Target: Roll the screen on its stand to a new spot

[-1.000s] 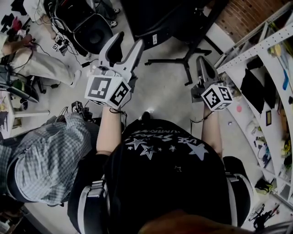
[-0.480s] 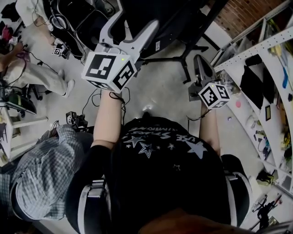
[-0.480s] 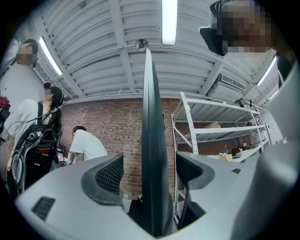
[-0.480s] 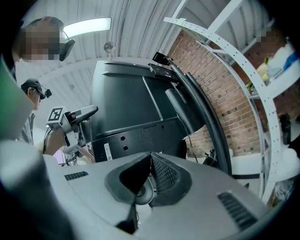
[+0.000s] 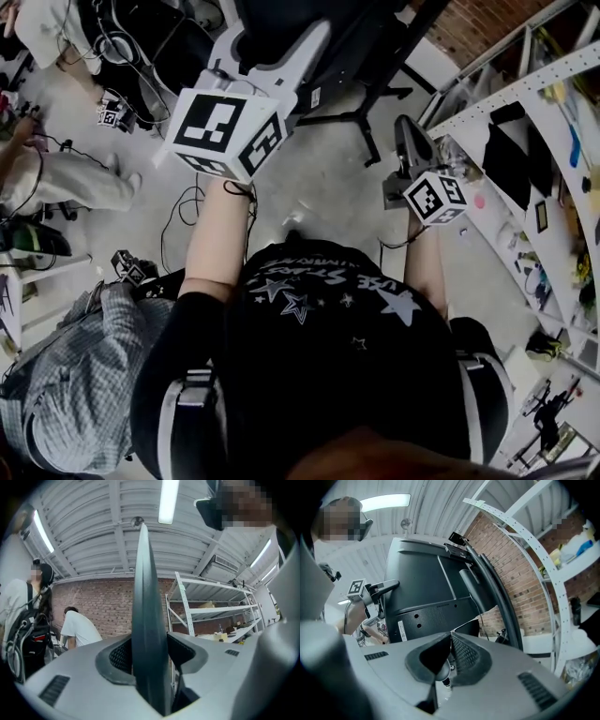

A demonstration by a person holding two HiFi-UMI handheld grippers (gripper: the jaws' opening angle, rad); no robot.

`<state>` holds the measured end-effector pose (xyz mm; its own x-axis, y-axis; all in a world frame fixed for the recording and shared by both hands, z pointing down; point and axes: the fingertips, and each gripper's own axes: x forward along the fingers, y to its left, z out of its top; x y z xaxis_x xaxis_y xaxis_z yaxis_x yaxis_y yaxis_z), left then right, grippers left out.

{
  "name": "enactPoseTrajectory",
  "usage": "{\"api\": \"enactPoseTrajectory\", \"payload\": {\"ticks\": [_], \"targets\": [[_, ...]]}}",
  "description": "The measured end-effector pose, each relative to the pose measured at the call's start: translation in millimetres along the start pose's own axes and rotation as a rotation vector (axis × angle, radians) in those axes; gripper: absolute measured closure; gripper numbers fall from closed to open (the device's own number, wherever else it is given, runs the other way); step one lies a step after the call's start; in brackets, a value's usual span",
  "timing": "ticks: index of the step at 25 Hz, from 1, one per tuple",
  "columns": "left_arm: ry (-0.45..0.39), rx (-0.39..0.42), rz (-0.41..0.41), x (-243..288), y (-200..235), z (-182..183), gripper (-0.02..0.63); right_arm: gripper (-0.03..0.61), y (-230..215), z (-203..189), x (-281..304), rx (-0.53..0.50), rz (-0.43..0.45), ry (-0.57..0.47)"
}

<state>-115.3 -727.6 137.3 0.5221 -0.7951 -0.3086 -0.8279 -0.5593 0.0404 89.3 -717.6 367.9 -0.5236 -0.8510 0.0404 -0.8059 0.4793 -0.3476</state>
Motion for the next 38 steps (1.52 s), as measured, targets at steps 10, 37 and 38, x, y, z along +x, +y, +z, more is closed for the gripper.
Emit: {"api": "enactPoseTrajectory", "payload": {"ticks": [10,37,38], "targets": [[-0.018,0.016,-0.020,1,-21,-19,0.399,0.571,-18,-11,-25,-0.017,-0.038,0.006],[-0.076,0.037,0.040,-96,-102,5,0.400,0.571,-24,-36,-170,0.024,-0.089,0.003],[-0.076,0.039,0.042,-101,-107,6,0.400,0.571,-23,-37,-178,0.023,-0.085,0.003]]}}
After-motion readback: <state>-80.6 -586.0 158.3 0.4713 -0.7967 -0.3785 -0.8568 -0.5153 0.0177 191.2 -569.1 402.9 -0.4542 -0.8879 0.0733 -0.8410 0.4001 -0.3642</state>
